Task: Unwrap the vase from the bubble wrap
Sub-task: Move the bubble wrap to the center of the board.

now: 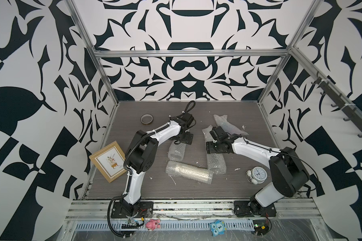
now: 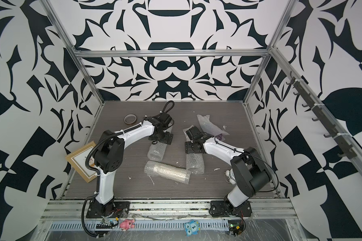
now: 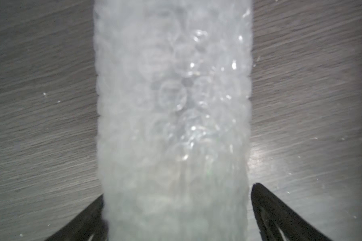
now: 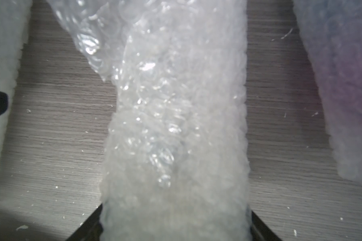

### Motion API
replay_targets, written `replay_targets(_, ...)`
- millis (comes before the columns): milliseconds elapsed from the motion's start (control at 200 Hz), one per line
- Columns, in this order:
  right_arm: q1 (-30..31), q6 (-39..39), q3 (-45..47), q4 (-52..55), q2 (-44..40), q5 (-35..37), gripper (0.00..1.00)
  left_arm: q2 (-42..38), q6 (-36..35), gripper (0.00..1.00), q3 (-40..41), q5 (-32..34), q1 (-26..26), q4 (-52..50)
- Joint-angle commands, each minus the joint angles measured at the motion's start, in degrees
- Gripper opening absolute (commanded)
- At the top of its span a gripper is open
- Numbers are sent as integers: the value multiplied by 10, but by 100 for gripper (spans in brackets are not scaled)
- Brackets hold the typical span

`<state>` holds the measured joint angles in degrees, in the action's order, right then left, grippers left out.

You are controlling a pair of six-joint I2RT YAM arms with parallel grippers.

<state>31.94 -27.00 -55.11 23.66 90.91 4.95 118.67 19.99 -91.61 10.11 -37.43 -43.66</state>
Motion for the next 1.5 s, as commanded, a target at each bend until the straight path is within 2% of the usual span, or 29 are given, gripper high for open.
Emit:
replay_targets(0,1,3,-17,-23,-19,-5,56,2,12,99,10,-3,12,-20)
replay_targets(380,10,7,-38,-26,-4,-6,54,-110,26,92,152,11,110,11)
replay_targets(600,22,7,-56,-30,16,-10,53,-163,32,93,211,43,135,2)
replay_targets(800,35,8,-75,-30,36,-11,53,-207,44,94,258,25,186,9)
replay_targets(1015,46,4,-99,-26,56,-8,52,-238,51,100,264,-10,195,13)
replay_targets(1315,65,3,-177,-4,102,-6,49,-271,45,99,249,-49,195,4)
replay_targets(1490,76,-2,-233,5,134,-16,48,-294,36,99,241,-51,195,-2)
